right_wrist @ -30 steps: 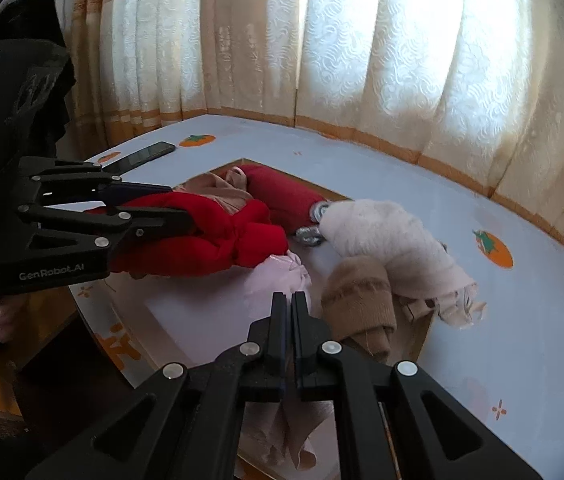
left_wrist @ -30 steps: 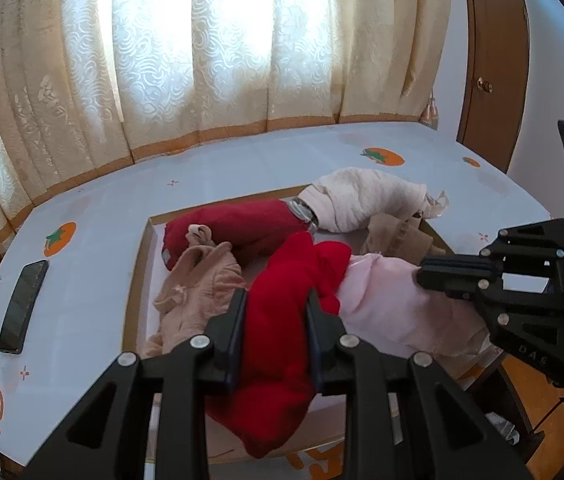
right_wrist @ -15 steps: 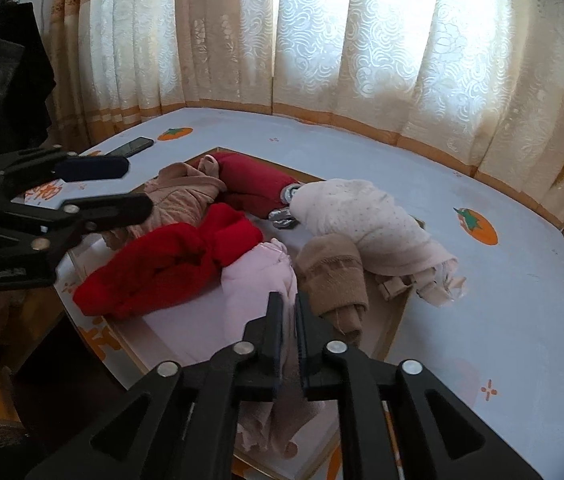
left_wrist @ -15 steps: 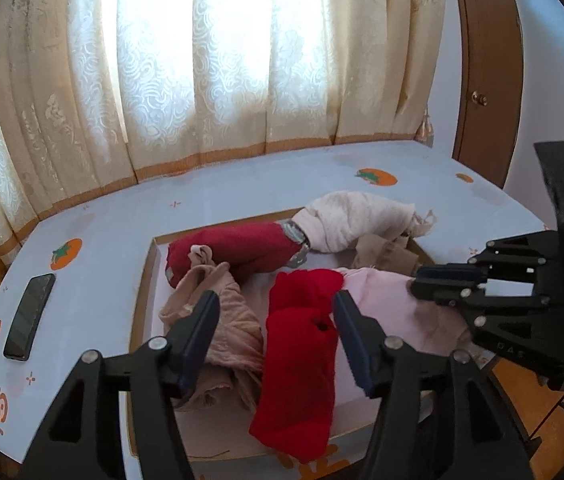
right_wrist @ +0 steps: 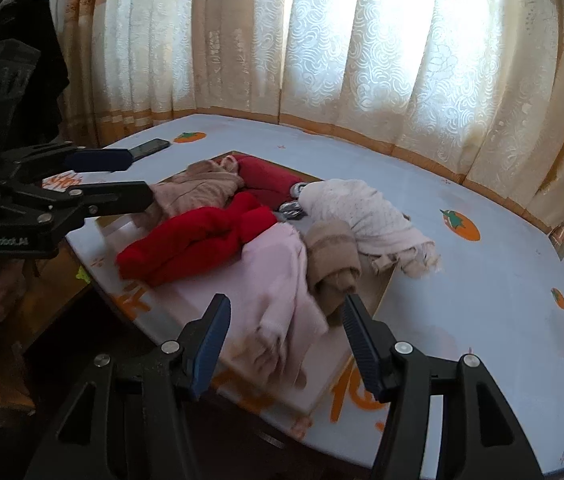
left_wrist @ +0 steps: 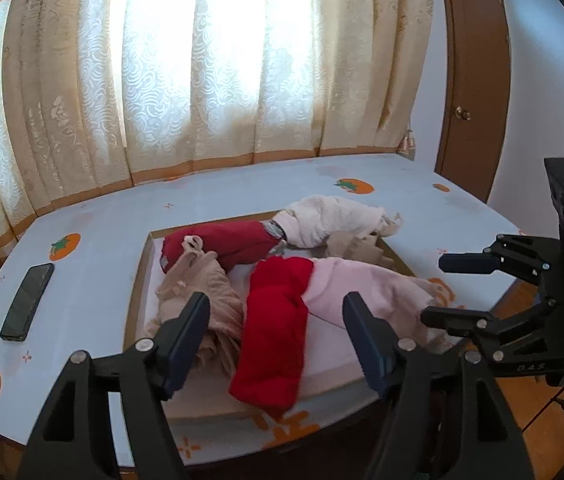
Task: Take underwear out of drawer
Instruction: 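Lower both open tools back down into the clothes drawer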
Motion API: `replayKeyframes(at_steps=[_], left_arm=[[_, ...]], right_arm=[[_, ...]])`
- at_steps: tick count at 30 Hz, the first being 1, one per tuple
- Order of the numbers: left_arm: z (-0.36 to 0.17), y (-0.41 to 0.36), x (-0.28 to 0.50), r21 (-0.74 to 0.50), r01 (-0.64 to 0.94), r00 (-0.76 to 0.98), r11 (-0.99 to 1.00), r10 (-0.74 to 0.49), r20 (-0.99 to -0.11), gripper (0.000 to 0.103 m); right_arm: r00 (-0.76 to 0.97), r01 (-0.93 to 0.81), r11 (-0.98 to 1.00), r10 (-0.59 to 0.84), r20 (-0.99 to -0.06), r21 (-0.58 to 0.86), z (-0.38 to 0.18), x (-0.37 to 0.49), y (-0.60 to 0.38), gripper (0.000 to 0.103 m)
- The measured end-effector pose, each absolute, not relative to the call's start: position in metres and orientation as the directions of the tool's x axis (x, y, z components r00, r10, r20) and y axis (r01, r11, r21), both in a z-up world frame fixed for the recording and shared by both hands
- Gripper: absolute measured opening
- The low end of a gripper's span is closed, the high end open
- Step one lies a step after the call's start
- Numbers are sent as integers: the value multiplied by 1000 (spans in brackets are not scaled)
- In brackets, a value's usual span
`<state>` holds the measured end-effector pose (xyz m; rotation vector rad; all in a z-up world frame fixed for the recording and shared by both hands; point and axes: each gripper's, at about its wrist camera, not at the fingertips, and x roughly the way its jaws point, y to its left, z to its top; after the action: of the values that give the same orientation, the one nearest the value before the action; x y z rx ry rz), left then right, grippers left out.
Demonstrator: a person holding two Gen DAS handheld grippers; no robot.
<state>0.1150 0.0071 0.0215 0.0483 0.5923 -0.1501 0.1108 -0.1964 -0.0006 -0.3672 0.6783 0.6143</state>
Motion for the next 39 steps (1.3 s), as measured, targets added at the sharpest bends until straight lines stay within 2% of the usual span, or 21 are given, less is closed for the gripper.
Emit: replayKeyframes(at_steps=[8,20,28,39], left_arm=[[15,-4,77,-2,209,815,978,-175,-553,75],[-13,-18,32,39,284,768,958,-202,-608,75],[-51,-15,19,82,301,708,950,-165,-687,75],[-102,-4,18,78,311,593,947,-129,-794,75]], right_arm=[[613,-662,734,412,-674,-152,12,66,-213,61],[618,-691,671,354,-702,-270,19,9,-229,66],[552,-727,630,298,-779,-274,-23,-10,-234,67],[421,-731,656,214,-881,-191,-95,3,-250,67]])
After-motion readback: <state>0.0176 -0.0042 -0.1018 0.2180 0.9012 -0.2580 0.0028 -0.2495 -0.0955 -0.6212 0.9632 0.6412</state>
